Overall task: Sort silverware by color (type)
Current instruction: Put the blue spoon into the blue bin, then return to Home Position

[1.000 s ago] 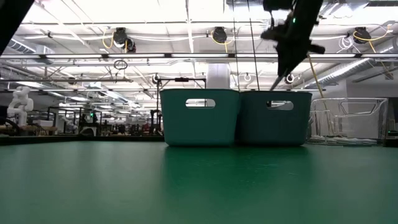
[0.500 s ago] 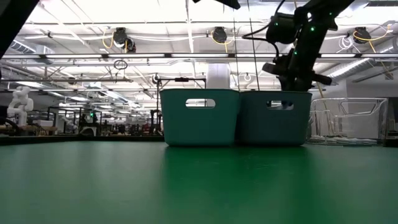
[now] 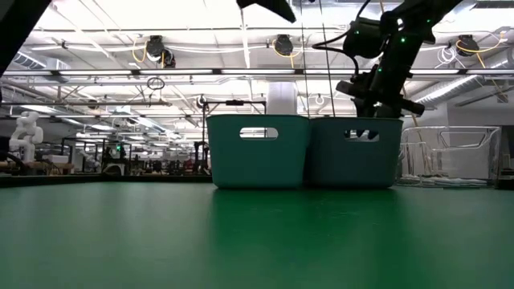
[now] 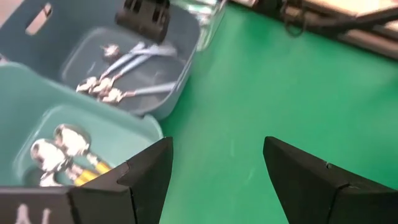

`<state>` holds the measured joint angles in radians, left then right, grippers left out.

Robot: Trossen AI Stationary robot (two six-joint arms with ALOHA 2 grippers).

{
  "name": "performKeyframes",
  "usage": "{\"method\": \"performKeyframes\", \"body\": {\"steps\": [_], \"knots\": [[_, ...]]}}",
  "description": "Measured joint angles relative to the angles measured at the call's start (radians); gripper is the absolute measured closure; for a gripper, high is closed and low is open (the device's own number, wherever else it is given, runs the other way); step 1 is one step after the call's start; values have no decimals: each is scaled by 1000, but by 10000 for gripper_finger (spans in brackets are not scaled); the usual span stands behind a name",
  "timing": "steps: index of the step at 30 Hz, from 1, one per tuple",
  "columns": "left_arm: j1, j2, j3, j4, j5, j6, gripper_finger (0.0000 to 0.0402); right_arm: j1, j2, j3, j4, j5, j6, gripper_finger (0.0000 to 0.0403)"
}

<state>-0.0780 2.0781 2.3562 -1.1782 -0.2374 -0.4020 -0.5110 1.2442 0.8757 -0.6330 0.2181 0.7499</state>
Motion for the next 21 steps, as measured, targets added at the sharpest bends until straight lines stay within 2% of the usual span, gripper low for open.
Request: {"method": "performKeyframes", "body": {"steps": [5,9,14,21], "knots": [[-2,0,0,-83,0,0,144,9,-8,1,-1,-32,47,217],[-2,0,0,-200,-29,53,144,23,-54,50,4,-63,5,190],[-2,0,0,-243,-27,98,144,72,-121,137,3,-67,-117,186],[2,0,0,-155,-26,164,144,161,-210,222,2,-142,-246,202]]}}
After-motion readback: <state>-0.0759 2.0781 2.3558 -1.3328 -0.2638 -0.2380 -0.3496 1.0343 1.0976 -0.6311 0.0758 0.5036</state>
